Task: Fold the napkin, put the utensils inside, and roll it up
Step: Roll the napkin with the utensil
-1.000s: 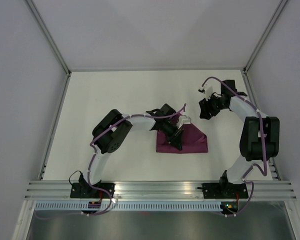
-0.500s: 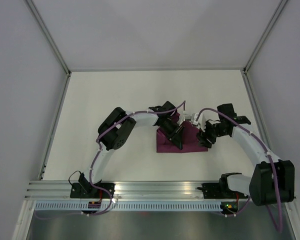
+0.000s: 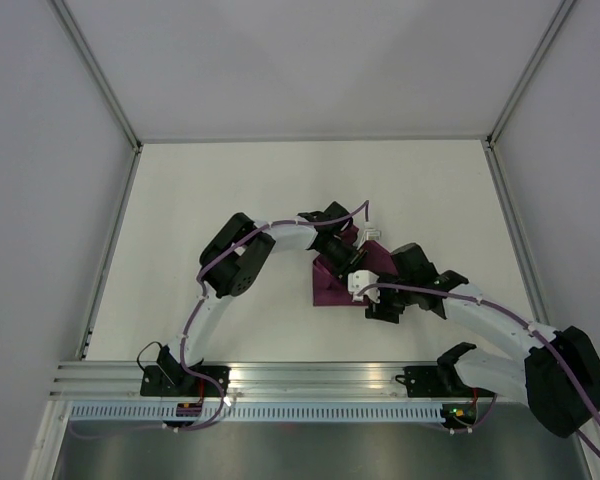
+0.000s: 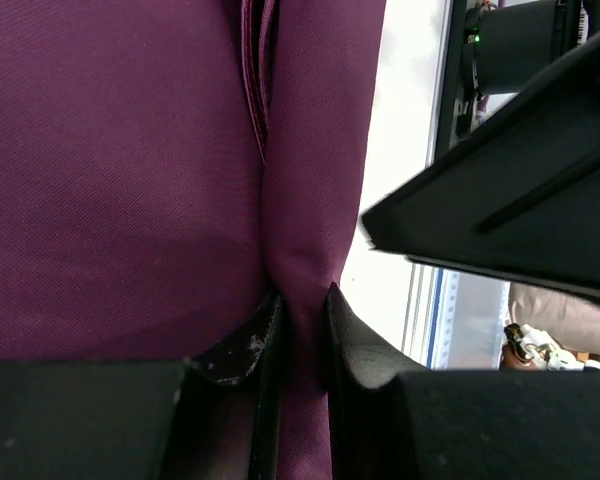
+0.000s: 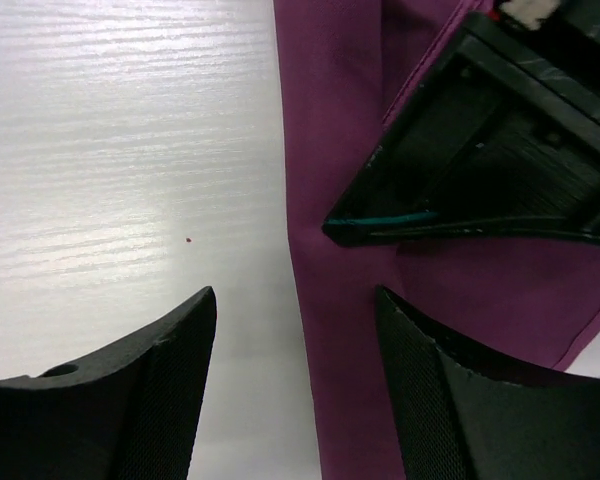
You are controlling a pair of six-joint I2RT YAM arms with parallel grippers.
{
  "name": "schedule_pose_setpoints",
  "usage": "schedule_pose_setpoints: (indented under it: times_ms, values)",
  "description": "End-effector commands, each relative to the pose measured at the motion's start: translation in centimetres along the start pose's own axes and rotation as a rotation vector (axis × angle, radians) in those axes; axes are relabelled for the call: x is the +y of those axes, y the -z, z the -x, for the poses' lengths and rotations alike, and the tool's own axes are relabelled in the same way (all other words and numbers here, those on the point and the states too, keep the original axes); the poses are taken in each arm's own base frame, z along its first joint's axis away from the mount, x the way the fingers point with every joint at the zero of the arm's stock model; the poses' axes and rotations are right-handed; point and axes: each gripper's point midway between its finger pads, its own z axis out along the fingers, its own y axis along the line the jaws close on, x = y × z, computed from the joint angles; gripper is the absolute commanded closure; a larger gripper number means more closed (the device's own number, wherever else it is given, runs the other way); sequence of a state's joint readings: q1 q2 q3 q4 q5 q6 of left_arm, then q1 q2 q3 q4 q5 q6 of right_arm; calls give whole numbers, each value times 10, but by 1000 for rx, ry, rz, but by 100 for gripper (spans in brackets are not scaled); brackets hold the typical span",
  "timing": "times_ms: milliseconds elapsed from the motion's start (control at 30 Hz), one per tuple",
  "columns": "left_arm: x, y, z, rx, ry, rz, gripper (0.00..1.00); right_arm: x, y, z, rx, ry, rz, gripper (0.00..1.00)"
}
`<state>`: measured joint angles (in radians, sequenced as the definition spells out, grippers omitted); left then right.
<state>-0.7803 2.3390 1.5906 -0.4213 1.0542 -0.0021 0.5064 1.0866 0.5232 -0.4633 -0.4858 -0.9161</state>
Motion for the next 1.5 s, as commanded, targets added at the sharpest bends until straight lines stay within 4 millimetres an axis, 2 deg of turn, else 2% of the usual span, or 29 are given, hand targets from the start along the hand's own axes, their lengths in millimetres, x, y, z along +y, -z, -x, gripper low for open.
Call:
schedule_pose_setpoints:
  times_ms: [0,167,367,467,533,567,667,767,800,900,933,1133,1333,1367,1400,1467]
  values:
    - [52,-13,-54,122,147,170,98,-14,-14,-2,17,38,-78,30]
    - [51,-14,-55,128,153,163,98,-20,-24,-6,45,84,-151,31]
    - [50,-14,-55,134,158,149,98,-16,-31,-12,67,82,-149,42]
    - [49,-14,-56,136,160,143,98,-12,-33,-15,78,86,-129,42]
    - [48,-14,-55,137,161,135,98,-7,-36,-19,87,90,-100,46]
    - [47,-14,-55,137,160,135,98,-4,-37,-21,97,86,-83,54]
    - [47,-10,-52,126,162,139,91,5,-37,-22,112,77,-28,70]
    - [43,-4,-42,105,145,154,76,9,-37,-24,136,68,15,75]
    - [42,-2,-36,95,133,161,67,11,-37,-26,148,65,29,76]
    - [34,9,-18,48,127,170,60,18,-37,-29,167,52,76,80]
    - [27,14,-9,28,108,170,59,22,-36,-30,173,46,97,80]
    - [17,44,28,-88,63,241,53,30,-38,-30,192,14,176,82]
    - [23,97,61,-261,76,384,52,28,-38,-25,185,-41,276,84]
    - [28,106,60,-286,88,409,52,30,-39,-28,192,-57,305,85]
    - [20,120,69,-333,82,437,52,28,-39,-28,179,-70,318,85]
    - [22,139,74,-397,74,485,52,28,-39,-30,190,-103,366,85]
